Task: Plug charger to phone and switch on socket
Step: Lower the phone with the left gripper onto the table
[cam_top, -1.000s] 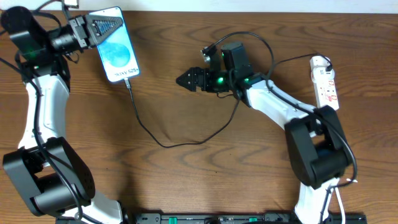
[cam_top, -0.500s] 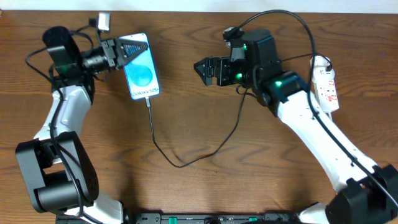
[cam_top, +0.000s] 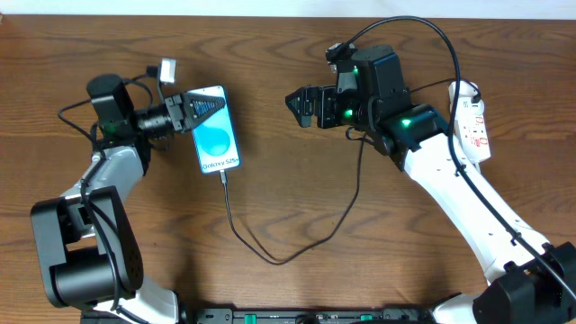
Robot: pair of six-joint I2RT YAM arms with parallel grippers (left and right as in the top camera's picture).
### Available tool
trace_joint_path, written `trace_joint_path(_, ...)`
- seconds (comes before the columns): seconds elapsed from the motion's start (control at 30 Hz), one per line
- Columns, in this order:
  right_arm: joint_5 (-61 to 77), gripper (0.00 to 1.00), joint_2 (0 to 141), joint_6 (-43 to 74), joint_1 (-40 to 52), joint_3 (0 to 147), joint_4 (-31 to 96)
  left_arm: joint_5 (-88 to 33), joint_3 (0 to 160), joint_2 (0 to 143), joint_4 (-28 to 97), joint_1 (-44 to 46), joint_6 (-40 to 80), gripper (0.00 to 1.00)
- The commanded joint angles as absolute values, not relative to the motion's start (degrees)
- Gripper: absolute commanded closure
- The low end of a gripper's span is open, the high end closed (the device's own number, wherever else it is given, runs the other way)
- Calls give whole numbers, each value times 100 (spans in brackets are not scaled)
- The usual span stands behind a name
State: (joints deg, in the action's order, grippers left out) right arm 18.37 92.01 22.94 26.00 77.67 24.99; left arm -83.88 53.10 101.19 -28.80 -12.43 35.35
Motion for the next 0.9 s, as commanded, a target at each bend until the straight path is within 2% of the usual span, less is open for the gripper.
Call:
trace_joint_path(0.0,1791,1,9139,2200,2657,7835,2521,-8215,5098,9998,-2915,-1245,3269,93)
trace_joint_path(0.1,1791,1,9139,2200,2679,7835,2517,-7911,4921,9998,-2609,-1245,3022,93)
trace_joint_path(0.43,1789,1,9139,2200,2683,7835,2550,-6040,4790,9998,86,-1245,1437,93)
trace_joint_path(0.63,1789,1,9139,2200,2683,7835,2550,-4974,4790,9998,805,-1245,1389,93)
trace_joint_path(0.87,1789,1,9139,2200,2683,7835,2543,-4875,4790,9998,1135,-1245,1225,93)
